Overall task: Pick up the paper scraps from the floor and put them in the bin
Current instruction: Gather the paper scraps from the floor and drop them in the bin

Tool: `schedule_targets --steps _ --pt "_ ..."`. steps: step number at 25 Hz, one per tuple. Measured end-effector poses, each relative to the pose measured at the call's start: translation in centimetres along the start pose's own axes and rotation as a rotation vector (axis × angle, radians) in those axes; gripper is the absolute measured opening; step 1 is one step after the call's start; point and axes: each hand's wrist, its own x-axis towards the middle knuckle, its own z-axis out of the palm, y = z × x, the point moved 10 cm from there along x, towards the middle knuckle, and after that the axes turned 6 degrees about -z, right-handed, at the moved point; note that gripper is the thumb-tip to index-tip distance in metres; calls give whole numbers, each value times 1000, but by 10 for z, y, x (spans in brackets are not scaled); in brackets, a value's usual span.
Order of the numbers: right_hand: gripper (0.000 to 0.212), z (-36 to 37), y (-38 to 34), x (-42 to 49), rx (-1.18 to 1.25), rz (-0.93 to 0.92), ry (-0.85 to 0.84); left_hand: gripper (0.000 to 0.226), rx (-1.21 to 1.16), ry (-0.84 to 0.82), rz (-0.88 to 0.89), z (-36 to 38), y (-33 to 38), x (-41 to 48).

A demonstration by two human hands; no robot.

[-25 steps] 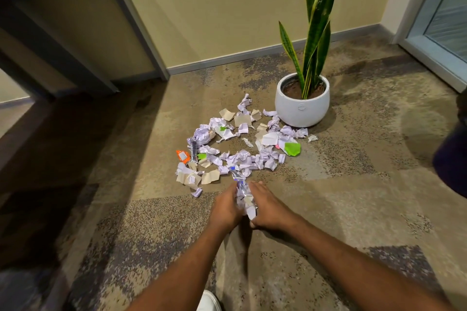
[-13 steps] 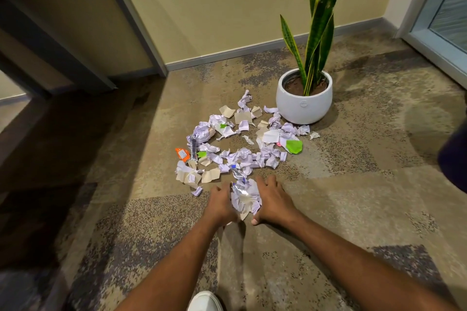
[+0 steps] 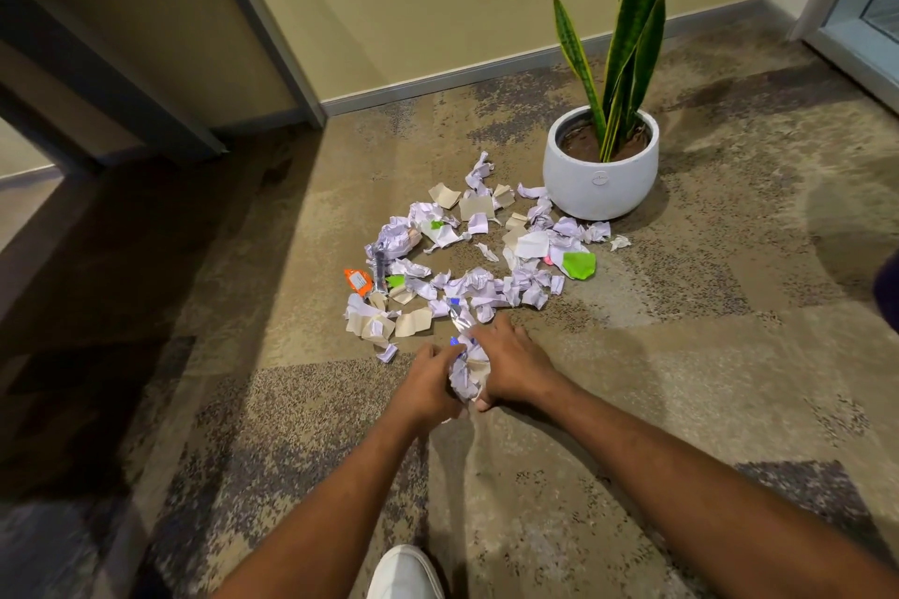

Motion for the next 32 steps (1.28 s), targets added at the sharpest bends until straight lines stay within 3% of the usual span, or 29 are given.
schedule_targets --steps 4,7,10,12,15,17,23,26,32 --pt "126 1 -5 6 -76 8 -72 102 102 -7 27 1 -16 -11" --pt "119 4 -13 10 -95 -21 -100 83 26 115 44 -4 -14 -16" --pt "107 10 -20 11 -52 -60 -90 67 -159 229 -61 -11 -20 -16" --pt "90 13 -24 11 36 -80 -50 59 -314 270 -149 -11 -25 -16" --pt "37 12 -29 10 200 -123 48 43 -606 275 -237 -4 -29 -19" --pt "19 11 -26 7 309 -105 92 42 -779 261 -290 1 -30 -21" --pt "27 10 -7 -6 516 18 122 43 -966 209 -371 8 -23 -22" --pt "41 -2 10 -11 506 80 144 46 -1021 160 -333 9 1 -19" --pt "45 -71 45 -28 494 94 301 56 -1068 140 -229 -2 71 -8"
